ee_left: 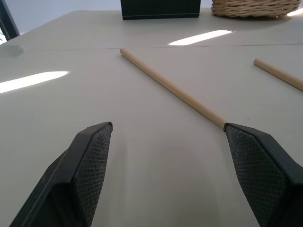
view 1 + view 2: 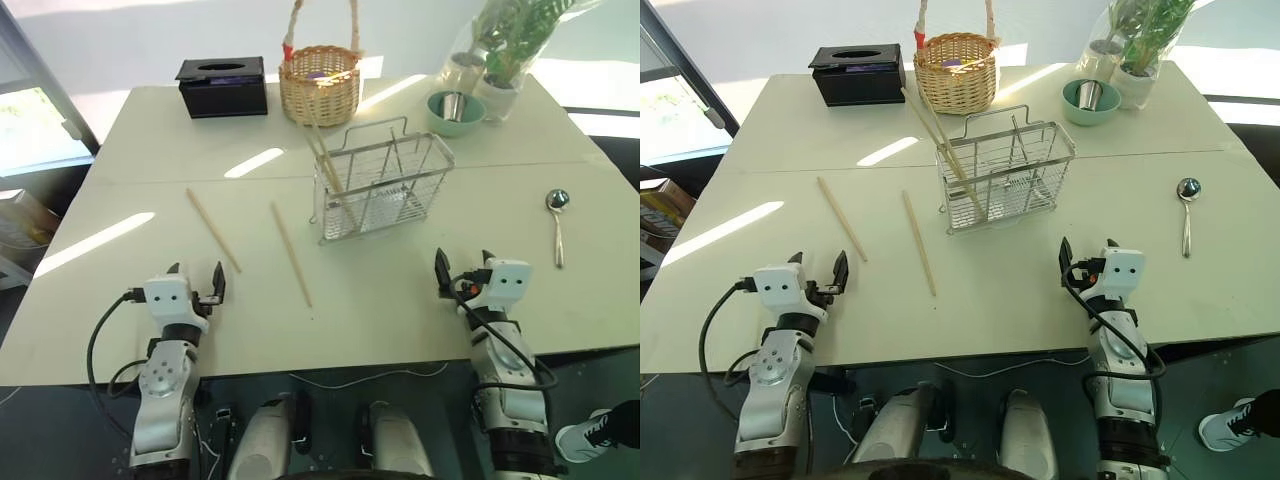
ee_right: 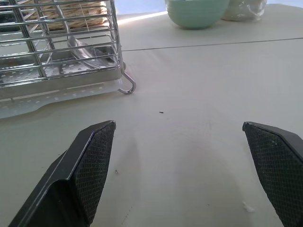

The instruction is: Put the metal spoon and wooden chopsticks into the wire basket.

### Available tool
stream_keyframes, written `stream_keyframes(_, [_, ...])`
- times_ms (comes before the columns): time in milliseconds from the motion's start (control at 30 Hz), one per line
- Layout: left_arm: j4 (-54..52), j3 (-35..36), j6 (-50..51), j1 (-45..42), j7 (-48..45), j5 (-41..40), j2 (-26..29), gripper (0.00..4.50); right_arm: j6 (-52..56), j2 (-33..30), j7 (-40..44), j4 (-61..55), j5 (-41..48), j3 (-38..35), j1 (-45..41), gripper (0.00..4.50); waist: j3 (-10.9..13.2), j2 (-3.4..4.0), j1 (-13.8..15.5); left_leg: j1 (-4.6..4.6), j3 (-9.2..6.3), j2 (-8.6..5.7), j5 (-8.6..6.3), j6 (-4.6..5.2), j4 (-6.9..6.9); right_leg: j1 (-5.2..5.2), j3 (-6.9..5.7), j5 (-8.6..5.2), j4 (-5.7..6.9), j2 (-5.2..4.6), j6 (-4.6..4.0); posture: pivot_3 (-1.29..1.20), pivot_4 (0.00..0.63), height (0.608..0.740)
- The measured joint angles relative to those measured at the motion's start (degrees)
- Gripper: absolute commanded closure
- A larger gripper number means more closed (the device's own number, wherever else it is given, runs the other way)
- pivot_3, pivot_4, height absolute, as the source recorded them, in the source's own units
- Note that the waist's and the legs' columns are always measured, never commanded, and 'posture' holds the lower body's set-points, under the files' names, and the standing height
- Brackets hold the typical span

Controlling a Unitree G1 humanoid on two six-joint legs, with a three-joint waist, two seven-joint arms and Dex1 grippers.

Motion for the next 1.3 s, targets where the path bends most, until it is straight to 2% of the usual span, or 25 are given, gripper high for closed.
stream_keyframes(600, [-0.7,-0.3,-0.3,0.4,-0.9,-0.1,0.0,0.49,0.2,-0.7,0.5,0.8,0.0,-0.1,-2.1,0.06,0.0,-0.01,0.0,0.01,0.0,0.0,0.01,0.0,0.05,0.05,-0.01,0.08,0.02,0.0,0.14,0.0,0.15,0.74])
stream_keyframes(800, [-0.4,-2.3,-0.6,-0.3,-2.7,2.1,3.1,0.49,0.7,-1.0,0.4,0.8,-0.2,-0.1,-2.1,0.06,0.0,-0.01,0.0,0.08,0.0,0.0,0.01,0.0,0.09,0.12,-0.02,0.08,0.03,0.0,0.14,0.0,0.15,0.74])
stream_keyframes(1067, [-0.4,-3.3,-0.3,-0.8,-4.7,2.0,3.6,0.49,0.7,-1.2,0.3,0.8,-0.2,-0.1,-2.1,0.06,0.0,-0.01,0.0,0.1,0.0,0.0,0.01,0.0,0.08,0.13,-0.01,0.02,0.03,0.0,0.03,0.0,0.15,0.74])
stream_keyframes(1167, [-2.5,-3.3,2.7,-1.9,-7.3,-1.6,4.8,0.49,0.8,-1.2,0.3,0.8,-0.2,-0.1,-2.2,0.06,0.0,-0.02,0.0,0.1,0.0,0.01,0.01,0.0,0.08,0.13,-0.01,0.02,0.04,0.0,0.02,0.0,0.15,0.74])
stream_keyframes(1300, [-10.2,-3.4,11.7,-5.9,-18.3,-14.2,12.5,0.49,0.9,-1.3,0.3,0.8,-0.2,-0.1,-2.9,0.06,0.0,-0.01,-0.1,0.14,0.0,0.02,0.09,-0.14,0.08,0.16,-0.02,0.0,0.04,0.02,0.0,0.0,0.15,0.74])
